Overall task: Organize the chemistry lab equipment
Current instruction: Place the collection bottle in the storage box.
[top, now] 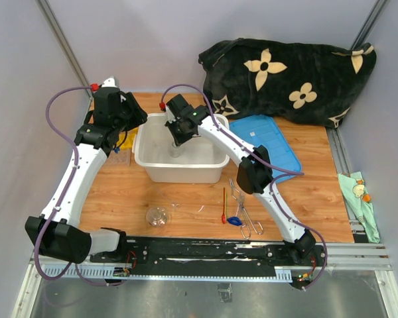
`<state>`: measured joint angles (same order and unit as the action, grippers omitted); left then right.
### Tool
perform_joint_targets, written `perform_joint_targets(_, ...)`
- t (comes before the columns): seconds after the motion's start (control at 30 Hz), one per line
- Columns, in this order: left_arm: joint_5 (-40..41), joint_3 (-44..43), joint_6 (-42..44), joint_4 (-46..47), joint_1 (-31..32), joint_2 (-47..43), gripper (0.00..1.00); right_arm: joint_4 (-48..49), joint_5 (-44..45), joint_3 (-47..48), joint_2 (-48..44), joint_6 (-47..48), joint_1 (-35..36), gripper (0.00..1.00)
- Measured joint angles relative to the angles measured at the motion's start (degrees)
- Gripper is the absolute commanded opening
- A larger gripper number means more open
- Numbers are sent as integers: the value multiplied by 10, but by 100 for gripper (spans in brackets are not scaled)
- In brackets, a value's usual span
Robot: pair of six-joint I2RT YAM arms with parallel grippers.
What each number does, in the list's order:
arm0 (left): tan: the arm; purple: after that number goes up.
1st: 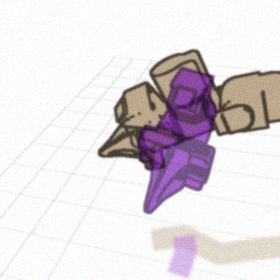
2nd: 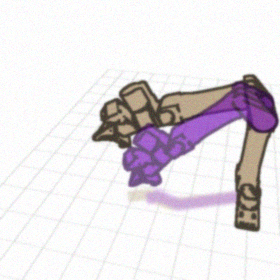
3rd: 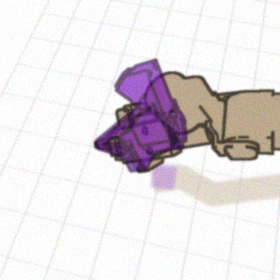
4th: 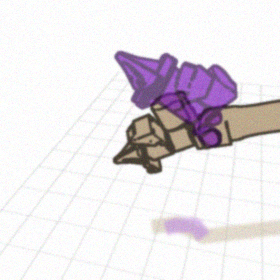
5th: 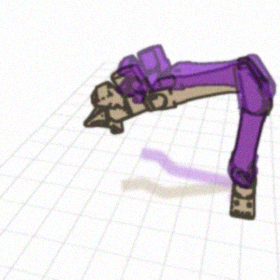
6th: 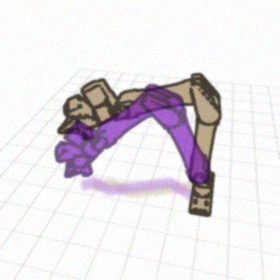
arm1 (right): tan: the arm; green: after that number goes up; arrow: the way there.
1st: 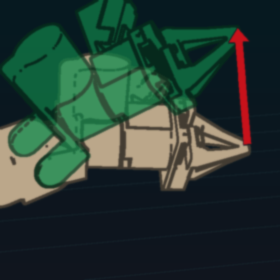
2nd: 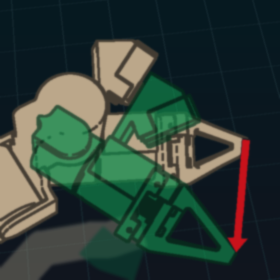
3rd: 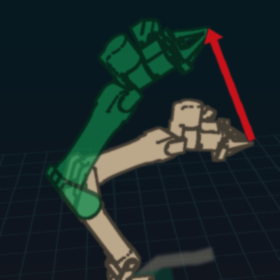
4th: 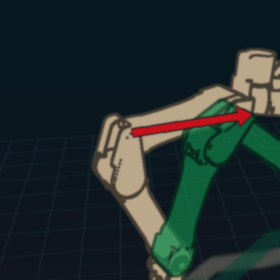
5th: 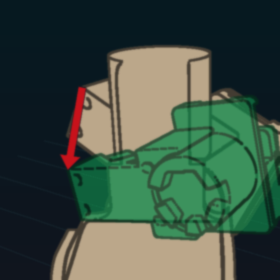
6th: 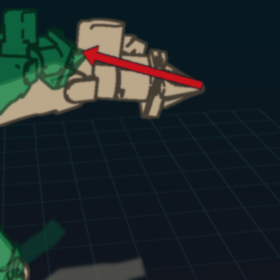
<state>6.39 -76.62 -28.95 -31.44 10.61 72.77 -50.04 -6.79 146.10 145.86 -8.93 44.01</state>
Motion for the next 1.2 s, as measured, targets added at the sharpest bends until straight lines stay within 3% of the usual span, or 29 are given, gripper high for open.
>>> perform_joint_targets(0.23,0,0,1,0,0,0,52,4,-7,5,2,-2,0,20)
perform_joint_targets(0.93,-18,0,-4,1,0,2,51,5,3,10,-1,0,2,24)
perform_joint_targets(1.2,-35,0,-14,6,0,4,51,5,28,10,-42,11,6,26)
